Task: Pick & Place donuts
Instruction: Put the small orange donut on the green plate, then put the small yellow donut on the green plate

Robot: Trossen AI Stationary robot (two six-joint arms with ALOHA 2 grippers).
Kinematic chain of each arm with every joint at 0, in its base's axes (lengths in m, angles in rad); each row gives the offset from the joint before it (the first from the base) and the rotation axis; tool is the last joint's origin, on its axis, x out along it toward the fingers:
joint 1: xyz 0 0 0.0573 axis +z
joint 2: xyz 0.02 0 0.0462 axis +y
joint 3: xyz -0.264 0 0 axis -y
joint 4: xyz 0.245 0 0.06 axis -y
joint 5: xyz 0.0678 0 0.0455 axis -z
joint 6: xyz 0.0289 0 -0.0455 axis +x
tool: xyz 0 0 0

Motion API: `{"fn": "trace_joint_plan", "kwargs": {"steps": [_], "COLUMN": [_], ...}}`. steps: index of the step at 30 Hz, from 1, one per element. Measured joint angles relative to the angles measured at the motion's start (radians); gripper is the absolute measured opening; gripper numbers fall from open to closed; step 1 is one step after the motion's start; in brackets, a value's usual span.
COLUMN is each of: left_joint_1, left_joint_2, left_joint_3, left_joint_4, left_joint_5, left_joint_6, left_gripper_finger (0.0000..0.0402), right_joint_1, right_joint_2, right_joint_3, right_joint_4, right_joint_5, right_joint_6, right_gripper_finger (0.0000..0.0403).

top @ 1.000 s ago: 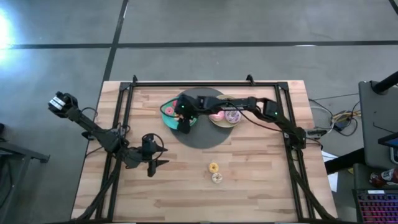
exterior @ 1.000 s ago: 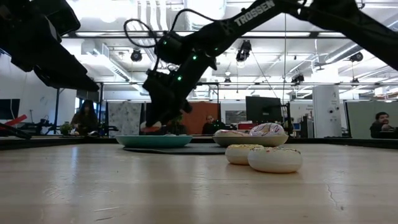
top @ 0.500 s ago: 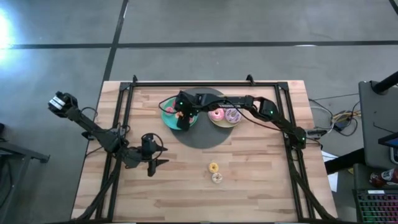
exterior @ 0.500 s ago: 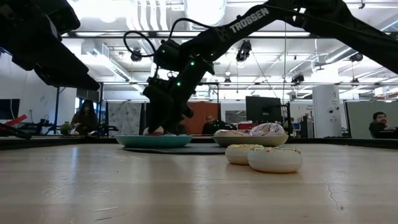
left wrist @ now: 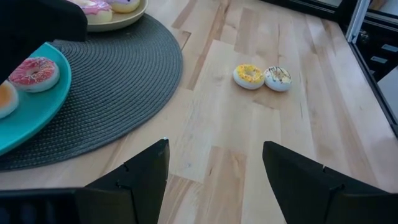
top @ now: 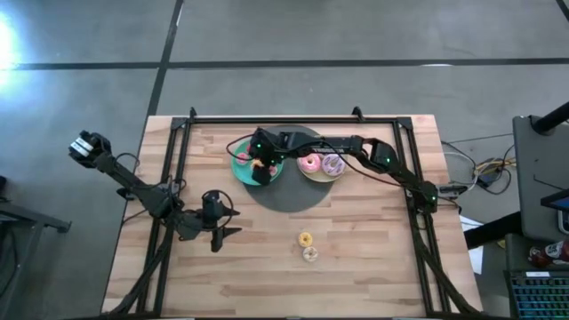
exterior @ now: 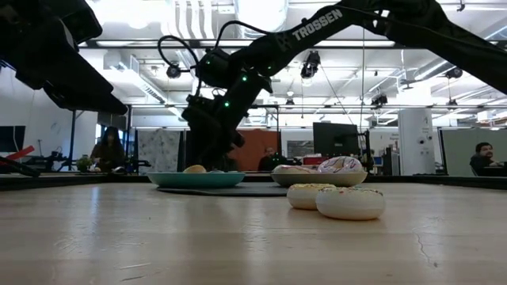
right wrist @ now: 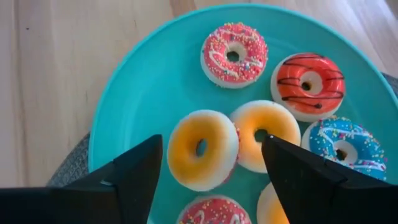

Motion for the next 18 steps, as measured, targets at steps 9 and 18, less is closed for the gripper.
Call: {"fn": "trace_joint_plan", "kwargs": {"steps": [9, 18], "left_joint_1": [0.000, 0.001], "left_joint_2": [0.000, 0.000], "left_joint_3": [0.000, 0.000], "left_joint_4": [0.004, 0.005], "left_joint_5": [-0.007, -0.100], "left_joint_6": [-0.010, 0.026], "left_gripper_finger": [0.0234, 0.0234], "right_joint_1": [0.003, 0.007], "right_joint_2": [-0.013, -0.102], "right_joint_3": [0.001, 0.000], "right_joint_4": [-0.011, -0.078], "right_joint_5": [0.000, 0.003], "right_joint_6": [-0.014, -0.044], "right_gripper_finger": [0.0283, 0.0274]}}
